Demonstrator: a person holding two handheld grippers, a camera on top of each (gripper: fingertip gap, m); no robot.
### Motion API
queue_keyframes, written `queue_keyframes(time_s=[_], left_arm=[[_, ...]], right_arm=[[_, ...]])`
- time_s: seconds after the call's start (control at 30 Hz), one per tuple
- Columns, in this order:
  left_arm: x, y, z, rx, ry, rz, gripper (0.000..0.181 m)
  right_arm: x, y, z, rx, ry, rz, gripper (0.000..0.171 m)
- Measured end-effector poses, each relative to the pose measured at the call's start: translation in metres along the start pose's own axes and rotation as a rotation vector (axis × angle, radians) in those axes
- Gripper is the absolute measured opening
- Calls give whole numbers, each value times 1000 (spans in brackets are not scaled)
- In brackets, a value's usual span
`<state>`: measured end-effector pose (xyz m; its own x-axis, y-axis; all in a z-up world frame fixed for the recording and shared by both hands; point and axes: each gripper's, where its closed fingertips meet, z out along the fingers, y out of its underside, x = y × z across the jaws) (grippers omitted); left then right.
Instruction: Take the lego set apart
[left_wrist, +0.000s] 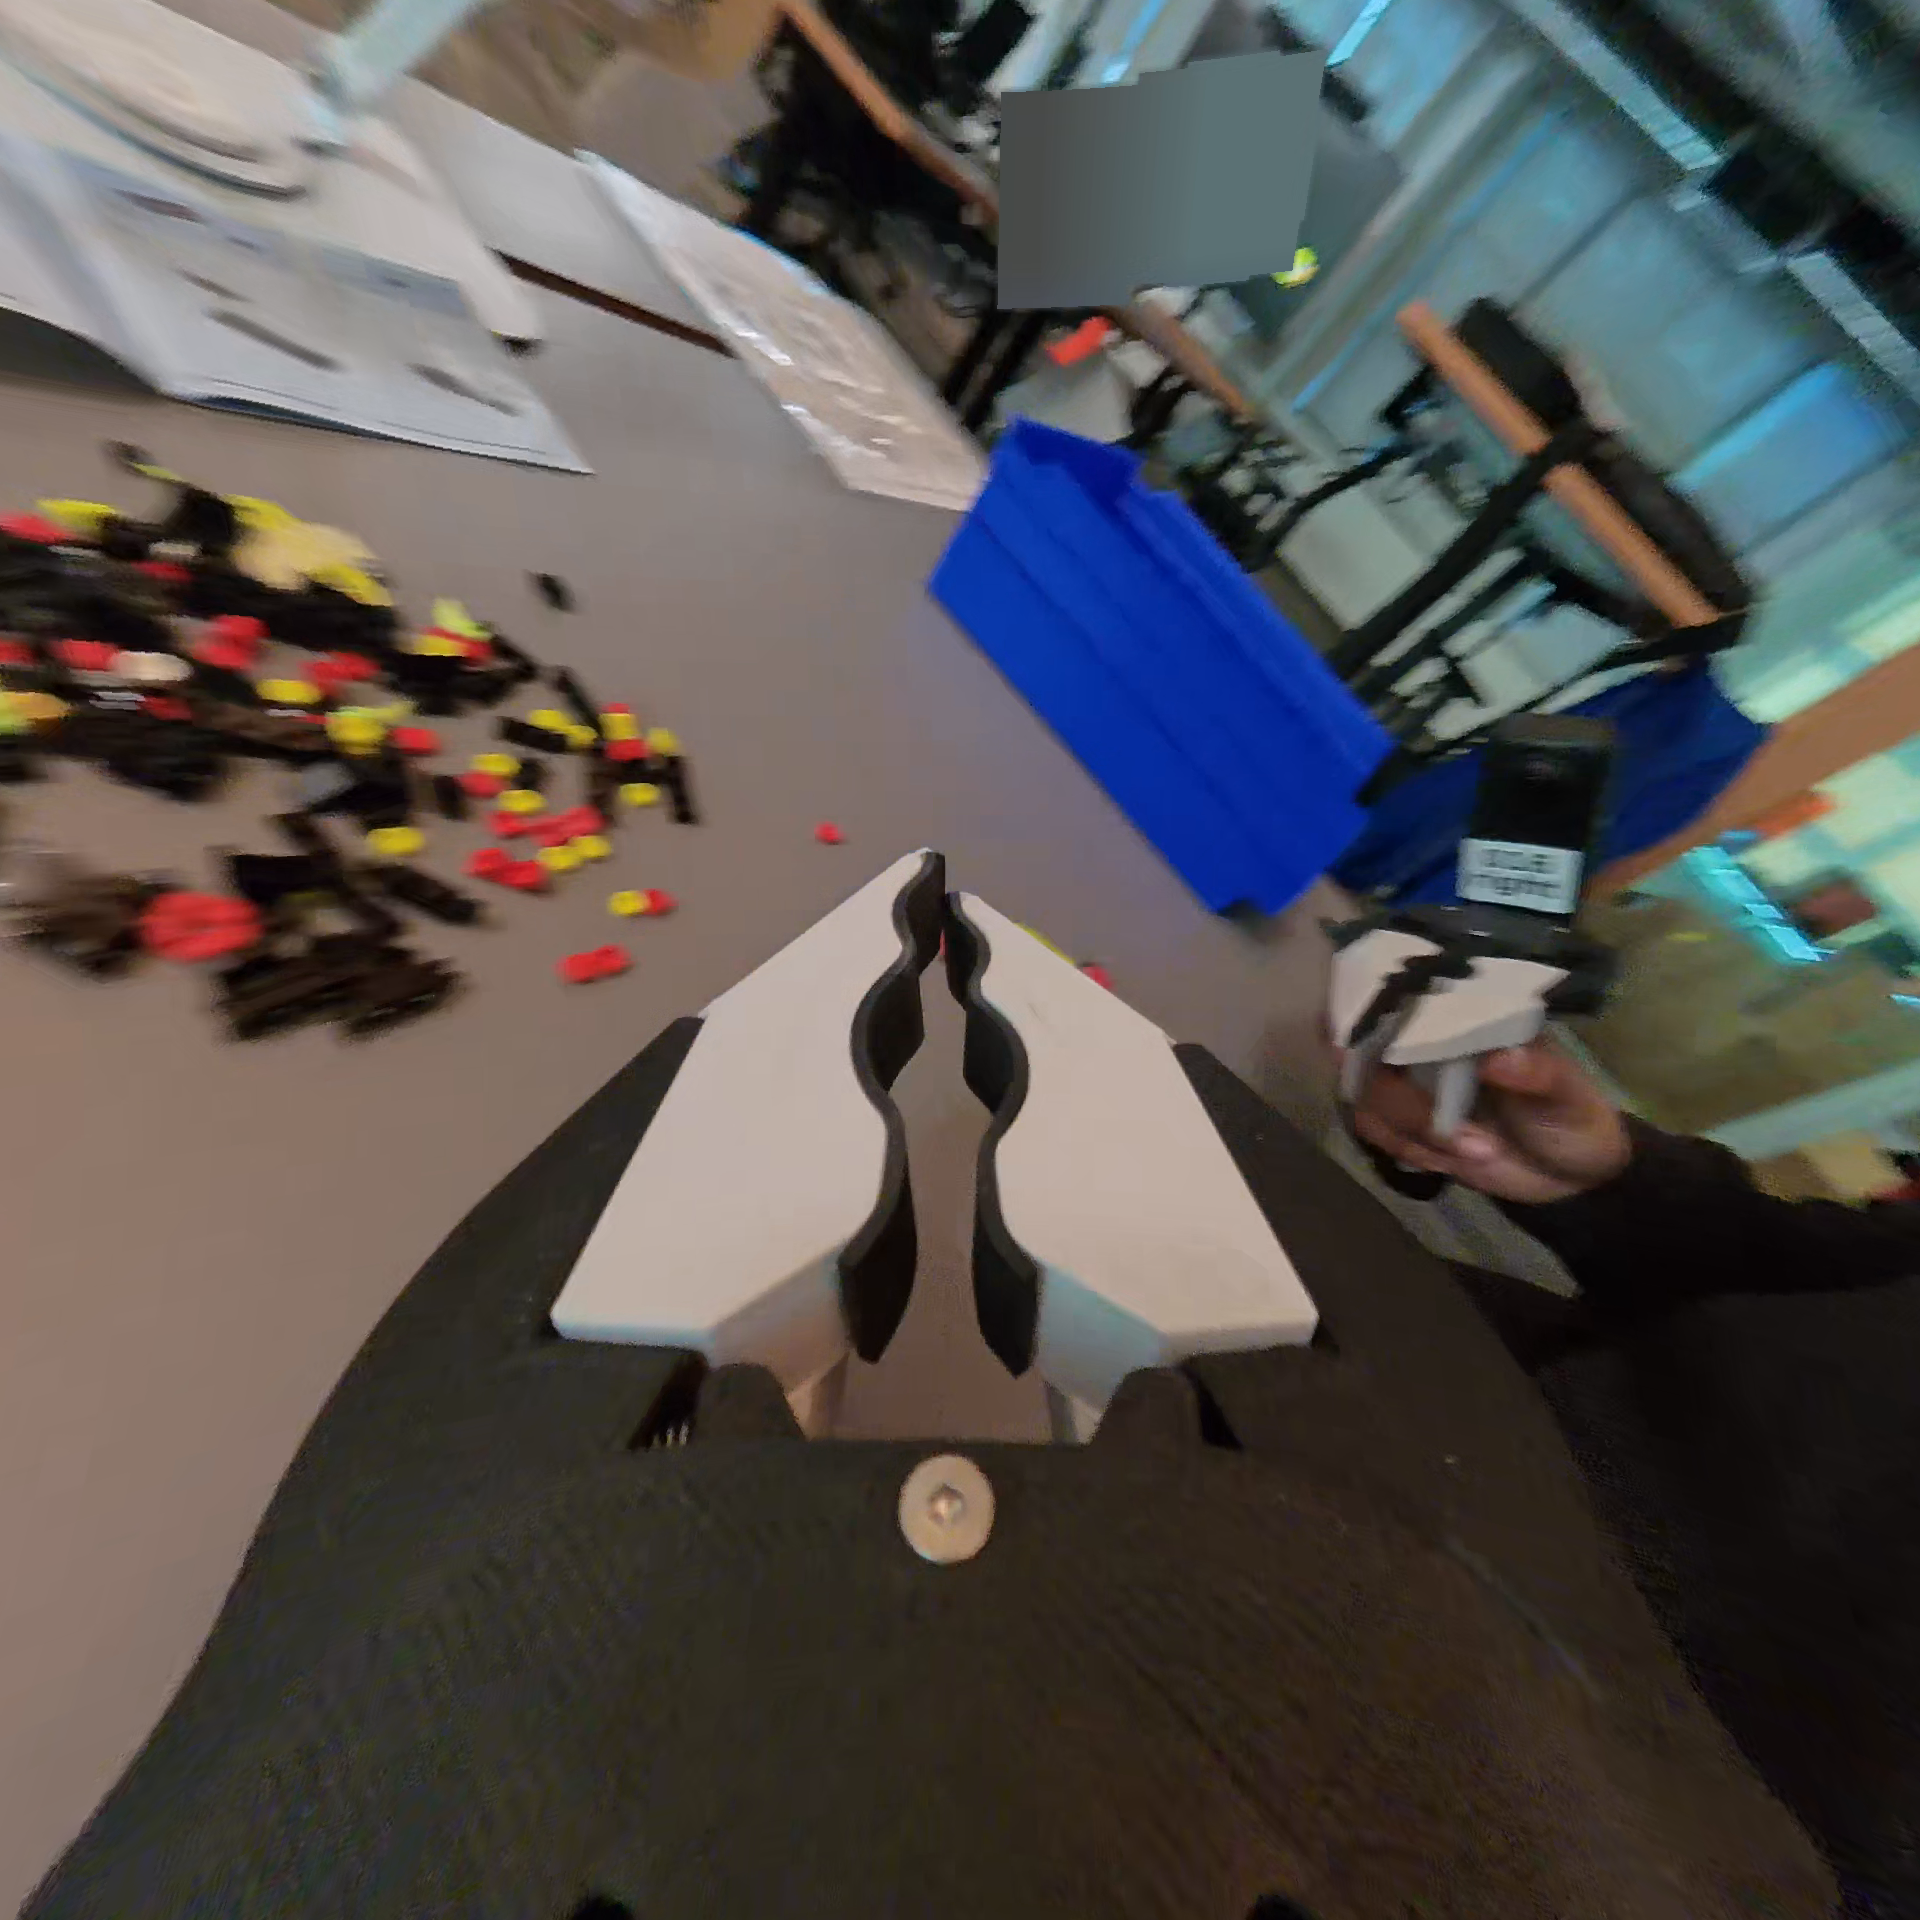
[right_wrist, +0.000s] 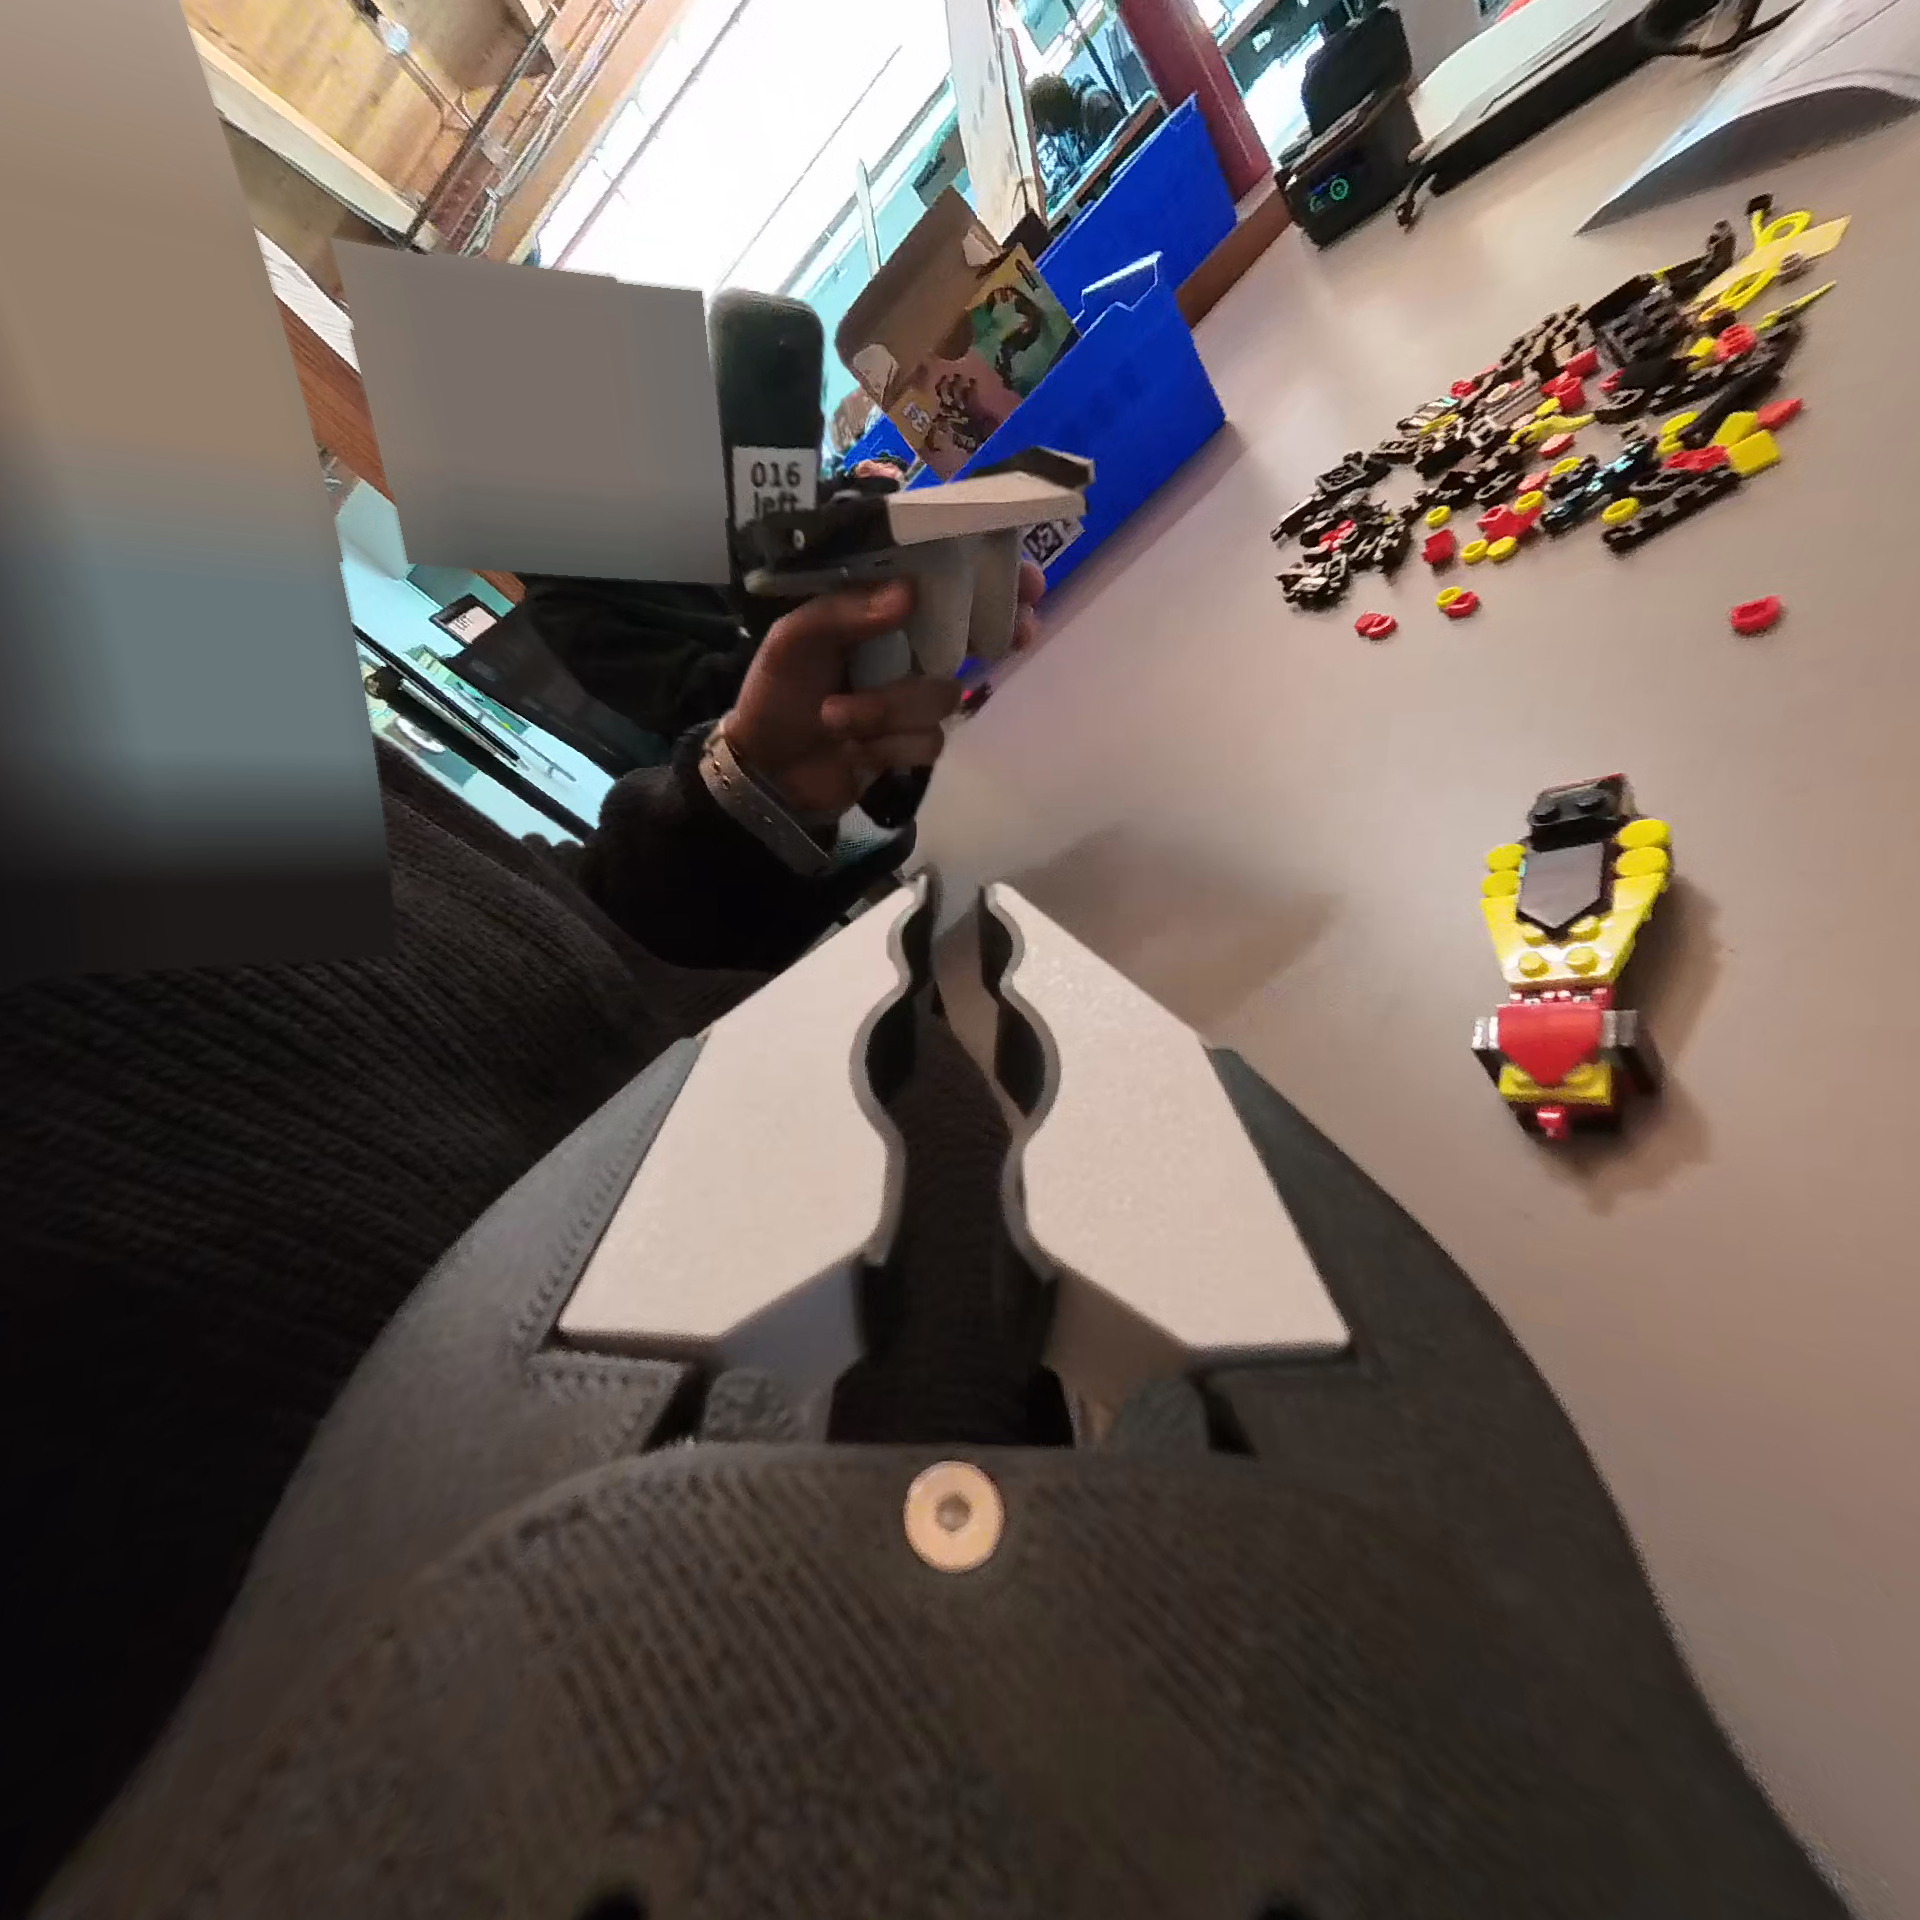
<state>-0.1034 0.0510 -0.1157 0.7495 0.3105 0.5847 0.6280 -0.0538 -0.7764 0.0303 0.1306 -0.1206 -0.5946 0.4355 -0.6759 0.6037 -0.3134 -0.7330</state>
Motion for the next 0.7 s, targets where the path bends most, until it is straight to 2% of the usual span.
queue_keyframes(time_s=[0.1,0.2,0.3,0.37,0.47,0.63,0.7], left_arm=[[-40,-23,-44,1,-224,56,10],[-96,-33,-127,-8,-547,93,19],[-146,4,-205,-173,-837,66,25],[-159,38,-233,-309,-925,64,29],[-170,69,-246,-358,-999,41,32],[-174,80,-222,-317,-891,-32,33],[-178,75,-223,-307,-925,1,5]], right_arm=[[2,2,1,-8,13,-8,11],[2,1,1,3,11,-4,12],[4,-2,0,18,-4,22,13],[4,-3,0,29,-24,51,14],[3,-3,1,39,-46,82,14],[1,-2,1,33,-42,69,15],[1,-3,0,37,-30,57,14]])
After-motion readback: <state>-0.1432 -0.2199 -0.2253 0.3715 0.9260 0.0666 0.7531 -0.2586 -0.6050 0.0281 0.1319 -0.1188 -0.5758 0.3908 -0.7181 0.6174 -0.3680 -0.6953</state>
